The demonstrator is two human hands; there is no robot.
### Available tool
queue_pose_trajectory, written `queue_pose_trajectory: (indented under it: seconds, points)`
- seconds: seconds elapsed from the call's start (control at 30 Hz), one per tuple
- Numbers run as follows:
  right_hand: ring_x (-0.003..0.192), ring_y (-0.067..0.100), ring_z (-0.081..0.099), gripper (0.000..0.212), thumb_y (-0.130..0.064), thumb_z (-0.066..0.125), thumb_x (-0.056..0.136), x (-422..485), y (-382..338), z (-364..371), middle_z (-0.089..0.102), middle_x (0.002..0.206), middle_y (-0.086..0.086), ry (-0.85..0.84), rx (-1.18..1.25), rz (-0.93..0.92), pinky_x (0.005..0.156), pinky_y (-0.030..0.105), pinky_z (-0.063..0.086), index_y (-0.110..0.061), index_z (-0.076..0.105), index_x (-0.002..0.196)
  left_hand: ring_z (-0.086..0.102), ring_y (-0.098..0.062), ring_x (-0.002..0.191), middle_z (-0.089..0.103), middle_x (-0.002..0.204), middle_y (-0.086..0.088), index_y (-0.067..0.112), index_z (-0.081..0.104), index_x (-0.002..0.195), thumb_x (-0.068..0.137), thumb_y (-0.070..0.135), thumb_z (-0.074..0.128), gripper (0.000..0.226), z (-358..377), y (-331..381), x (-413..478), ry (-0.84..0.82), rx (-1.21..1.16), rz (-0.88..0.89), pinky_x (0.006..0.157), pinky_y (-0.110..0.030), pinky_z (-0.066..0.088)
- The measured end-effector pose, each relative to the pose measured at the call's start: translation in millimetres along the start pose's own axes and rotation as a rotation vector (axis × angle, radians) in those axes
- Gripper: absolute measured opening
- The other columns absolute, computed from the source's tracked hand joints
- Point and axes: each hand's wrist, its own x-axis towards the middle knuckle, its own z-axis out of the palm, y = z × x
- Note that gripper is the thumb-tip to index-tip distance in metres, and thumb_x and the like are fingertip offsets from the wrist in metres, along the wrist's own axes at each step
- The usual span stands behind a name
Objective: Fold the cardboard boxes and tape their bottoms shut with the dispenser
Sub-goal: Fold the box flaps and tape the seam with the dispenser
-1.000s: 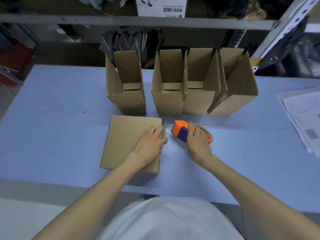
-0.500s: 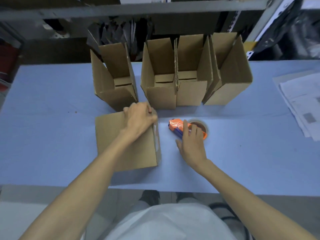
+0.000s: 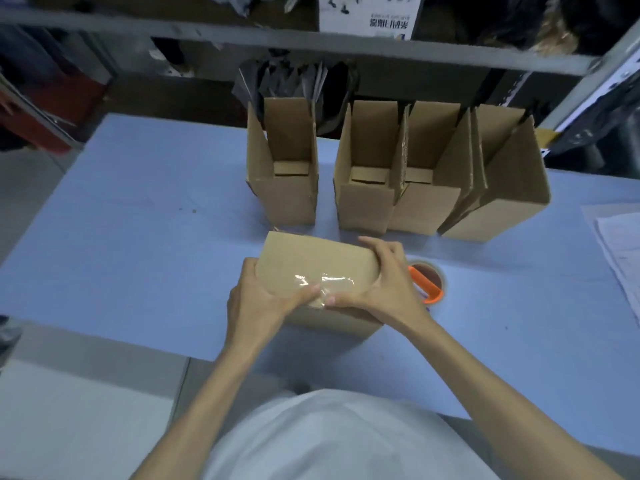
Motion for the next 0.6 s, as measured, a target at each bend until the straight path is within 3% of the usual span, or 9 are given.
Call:
queue_pose_trajectory:
  seconds: [0.1,0.23,0.27,0.4,0.6]
  points:
    - [0.101,-0.002,0.045,0.088,-0.059,0.088,0.036,2.5,2.0,5.7,0.038,0.109,-0.01,0.015,-0.03,-0.03,0.079,0.002,0.034,-0.034,0.055,0.113,0.062,-0.017,0.092,0.065,0.093,0.014,0.031,0.048,0.097,0.035,0.07,0.08,0.08,0.1,-2.9,-1.9,0.008,0.056,-0.023,0.078,-0.04,0.053]
    - [0.099,0.003,0.051,0.037,-0.047,0.077,0.071,11.8,0.4,9.2,0.043,0.101,-0.007,0.101,0.027,-0.016,0.078,0.001,0.032,-0.032,0.061,0.102,0.059,-0.019,0.094,0.063,0.092,0.016,0.033,0.048,0.097,0.047,0.064,0.082,0.069,5.3,0.5,0.3,0.04,0.02,-0.054,0.075,-0.034,0.045]
    - [0.098,0.005,0.052,0.036,-0.051,0.075,0.072,13.9,-0.9,8.9,0.044,0.101,-0.007,0.115,0.015,0.004,0.078,0.005,0.035,-0.033,0.06,0.1,0.058,-0.02,0.095,0.063,0.092,0.016,0.033,0.047,0.097,0.049,0.063,0.082,0.067,7.2,2.5,0.4,0.047,0.011,-0.057,0.072,-0.032,0.042]
    - [0.094,0.011,0.05,0.079,-0.08,0.074,0.039,19.1,-9.1,7.2,0.042,0.101,-0.007,0.071,-0.199,0.071,0.077,0.028,0.046,-0.033,0.054,0.1,0.054,-0.025,0.093,0.06,0.09,0.012,0.028,0.045,0.1,0.057,0.059,0.078,0.063,12.9,5.2,-1.8,0.082,0.018,-0.077,0.068,-0.033,0.036]
    - [0.106,0.019,0.048,0.051,-0.062,0.072,0.068,23.1,-12.0,4.7,0.041,0.102,-0.005,0.055,-0.086,0.045,0.088,0.031,0.042,-0.029,0.059,0.104,0.056,-0.03,0.1,0.064,0.097,0.004,0.024,0.05,0.094,0.076,0.052,0.068,0.038,9.4,4.9,5.0,0.084,-0.04,-0.109,0.089,-0.047,0.046]
